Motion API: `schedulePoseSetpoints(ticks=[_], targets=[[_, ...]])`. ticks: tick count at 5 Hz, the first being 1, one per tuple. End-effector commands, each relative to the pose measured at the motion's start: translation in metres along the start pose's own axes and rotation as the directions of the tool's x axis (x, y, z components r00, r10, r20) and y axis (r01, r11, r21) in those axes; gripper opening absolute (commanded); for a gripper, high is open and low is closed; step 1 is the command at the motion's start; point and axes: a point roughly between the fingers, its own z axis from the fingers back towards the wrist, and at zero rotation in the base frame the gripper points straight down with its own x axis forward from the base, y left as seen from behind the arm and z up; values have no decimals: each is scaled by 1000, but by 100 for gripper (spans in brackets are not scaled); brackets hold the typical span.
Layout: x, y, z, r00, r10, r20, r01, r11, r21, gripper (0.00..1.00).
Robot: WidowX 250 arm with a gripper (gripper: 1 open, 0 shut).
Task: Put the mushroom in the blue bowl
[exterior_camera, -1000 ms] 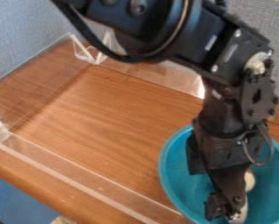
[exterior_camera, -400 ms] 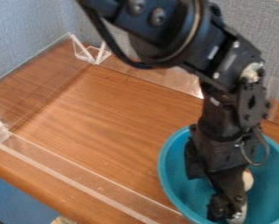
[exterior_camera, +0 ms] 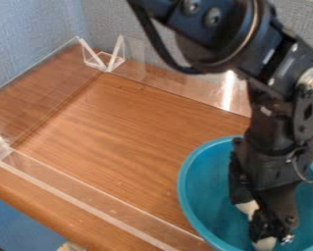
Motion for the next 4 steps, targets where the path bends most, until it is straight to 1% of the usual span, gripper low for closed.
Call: schedulePoseSetpoints(ticks=[1,2,3,4], targets=[[10,7,12,999,-3,34,3,1000,8,0],[12,22,16,997,-62,42,62,998,4,0],[19,44,28,992,-116,57,116,993,16,0],[32,42,30,975,-217,51,217,976,5,100]])
